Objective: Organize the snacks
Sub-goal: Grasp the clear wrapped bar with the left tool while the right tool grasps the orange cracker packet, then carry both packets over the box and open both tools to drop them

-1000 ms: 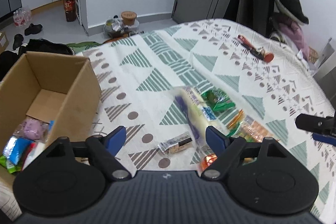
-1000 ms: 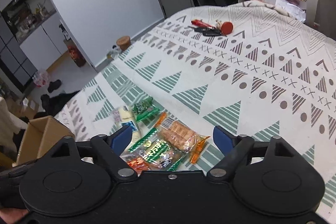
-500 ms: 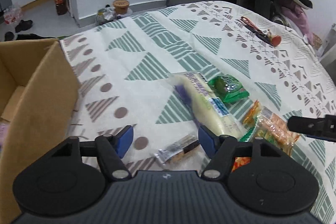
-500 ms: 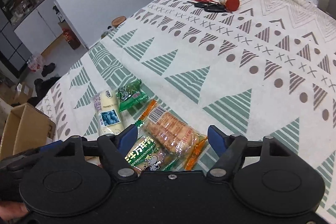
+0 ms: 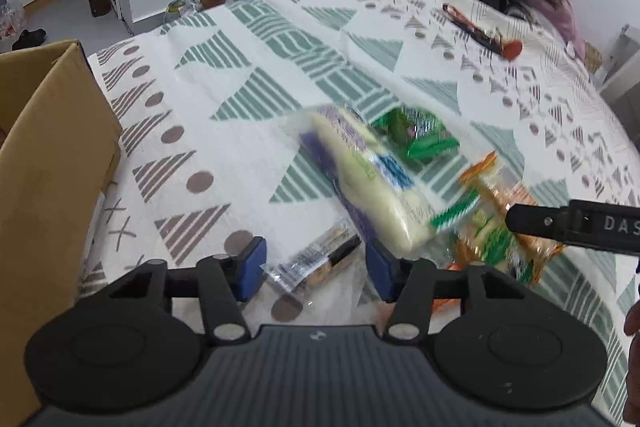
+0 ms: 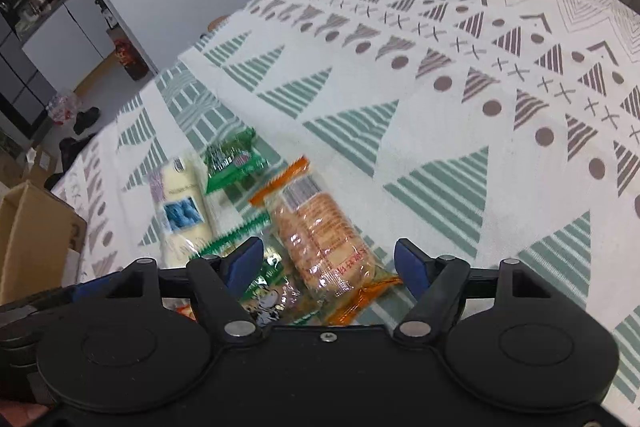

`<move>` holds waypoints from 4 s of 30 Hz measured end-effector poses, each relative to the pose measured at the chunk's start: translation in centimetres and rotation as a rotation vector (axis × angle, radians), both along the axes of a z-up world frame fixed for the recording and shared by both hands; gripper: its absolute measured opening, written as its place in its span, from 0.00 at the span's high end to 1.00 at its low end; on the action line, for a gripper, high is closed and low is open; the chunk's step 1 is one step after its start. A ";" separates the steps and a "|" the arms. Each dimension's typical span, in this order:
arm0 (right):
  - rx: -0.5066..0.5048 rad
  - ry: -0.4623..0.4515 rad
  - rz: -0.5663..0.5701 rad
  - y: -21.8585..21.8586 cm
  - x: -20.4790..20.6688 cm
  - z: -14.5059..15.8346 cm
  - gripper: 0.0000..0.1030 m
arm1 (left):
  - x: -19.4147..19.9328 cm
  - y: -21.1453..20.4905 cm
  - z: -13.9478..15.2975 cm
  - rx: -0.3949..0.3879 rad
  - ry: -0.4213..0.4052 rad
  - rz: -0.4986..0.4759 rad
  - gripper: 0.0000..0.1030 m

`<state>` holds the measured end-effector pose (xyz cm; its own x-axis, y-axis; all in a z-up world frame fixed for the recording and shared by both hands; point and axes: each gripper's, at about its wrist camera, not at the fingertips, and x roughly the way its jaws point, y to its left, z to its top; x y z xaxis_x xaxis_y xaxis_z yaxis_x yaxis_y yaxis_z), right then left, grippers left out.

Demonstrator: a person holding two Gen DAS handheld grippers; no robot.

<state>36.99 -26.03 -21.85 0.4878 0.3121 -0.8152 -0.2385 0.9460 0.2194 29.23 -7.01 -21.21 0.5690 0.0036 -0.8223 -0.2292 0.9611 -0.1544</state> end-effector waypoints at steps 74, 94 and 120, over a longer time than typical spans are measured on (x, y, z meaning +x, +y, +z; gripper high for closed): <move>0.282 -0.293 -0.026 9.6 -14.6 12.2 0.68 | -14.4 13.6 14.2 -0.002 -0.225 0.239 0.81; 0.307 -0.202 0.124 17.0 -13.9 9.2 0.68 | -12.6 18.4 10.5 -0.045 -0.161 0.315 0.80; 0.282 -0.161 0.172 21.1 -14.5 8.5 0.39 | -14.1 22.8 12.7 -0.037 -0.145 0.389 0.21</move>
